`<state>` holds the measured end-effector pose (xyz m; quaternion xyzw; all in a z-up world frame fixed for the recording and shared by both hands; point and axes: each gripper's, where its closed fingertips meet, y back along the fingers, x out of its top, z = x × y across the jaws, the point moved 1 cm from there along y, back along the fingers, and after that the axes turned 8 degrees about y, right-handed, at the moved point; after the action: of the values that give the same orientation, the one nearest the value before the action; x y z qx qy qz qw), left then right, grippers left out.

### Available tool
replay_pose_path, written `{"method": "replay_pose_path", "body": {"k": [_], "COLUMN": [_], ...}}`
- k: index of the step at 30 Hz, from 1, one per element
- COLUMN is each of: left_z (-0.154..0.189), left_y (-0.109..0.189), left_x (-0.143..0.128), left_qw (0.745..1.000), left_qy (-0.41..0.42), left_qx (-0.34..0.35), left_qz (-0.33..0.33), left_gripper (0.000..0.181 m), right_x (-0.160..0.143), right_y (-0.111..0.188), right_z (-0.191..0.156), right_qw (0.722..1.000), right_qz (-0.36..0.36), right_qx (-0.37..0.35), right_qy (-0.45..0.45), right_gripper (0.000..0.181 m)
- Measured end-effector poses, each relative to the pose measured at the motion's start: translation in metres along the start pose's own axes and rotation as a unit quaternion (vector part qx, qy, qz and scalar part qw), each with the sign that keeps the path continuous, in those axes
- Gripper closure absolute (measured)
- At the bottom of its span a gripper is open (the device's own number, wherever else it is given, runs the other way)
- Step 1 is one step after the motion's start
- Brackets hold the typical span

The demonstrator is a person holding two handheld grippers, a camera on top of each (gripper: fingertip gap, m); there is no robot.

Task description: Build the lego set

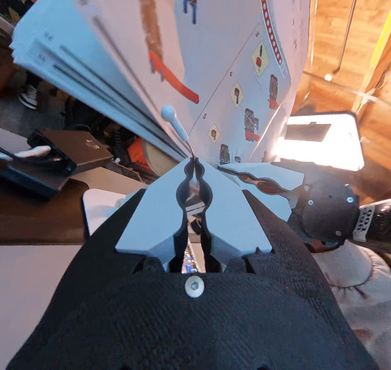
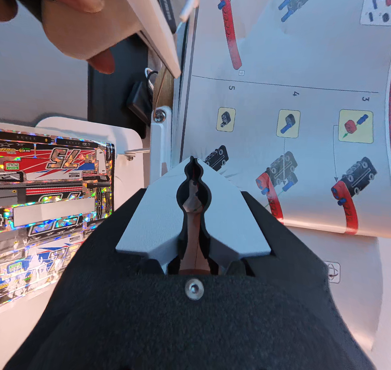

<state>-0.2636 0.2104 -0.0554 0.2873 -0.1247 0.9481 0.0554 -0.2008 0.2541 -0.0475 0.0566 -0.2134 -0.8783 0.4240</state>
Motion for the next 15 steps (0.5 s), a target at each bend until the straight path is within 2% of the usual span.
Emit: {"method": "replay_pose_path", "body": {"k": [3, 5, 7, 9, 11, 13, 15], "left_z": [0.011, 0.02, 0.029, 0.032, 0.032, 0.033, 0.034], "left_y": [-0.011, -0.023, -0.034, -0.042, -0.043, -0.039, -0.037], "left_x": [0.002, -0.002, -0.014, -0.029, -0.028, -0.027, -0.027], "left_qw": [0.993, 0.975, 0.937, 0.882, 0.838, 0.822, 0.81], "left_qy": [-0.114, -0.207, -0.323, -0.432, -0.509, -0.532, -0.55], "left_qx": [0.021, 0.028, 0.029, 0.033, 0.043, 0.038, 0.04], "left_qz": [-0.035, -0.078, -0.131, -0.183, -0.192, -0.199, -0.199], "left_gripper": [0.181, 0.181, 0.181, 0.181, 0.181, 0.181, 0.181], "right_x": [0.002, 0.004, 0.004, 0.005, 0.002, -0.003, -0.012], "right_y": [-0.002, -0.002, -0.003, -0.001, 0.007, 0.022, 0.036], "right_z": [-0.003, -0.005, -0.007, -0.009, -0.01, -0.007, -0.005], "right_qw": [1.0, 0.999, 0.998, 0.997, 0.997, 0.999, 0.998], "right_qz": [-0.004, -0.001, -0.003, 0.0, 0.001, 0.012, 0.022], "right_qx": [0.002, 0.004, 0.003, -0.001, -0.015, -0.032, -0.039], "right_qy": [0.026, 0.046, 0.067, 0.075, 0.075, 0.03, -0.053], "right_gripper": [0.181, 0.181, 0.181, 0.181, 0.181, 0.181, 0.181]}}
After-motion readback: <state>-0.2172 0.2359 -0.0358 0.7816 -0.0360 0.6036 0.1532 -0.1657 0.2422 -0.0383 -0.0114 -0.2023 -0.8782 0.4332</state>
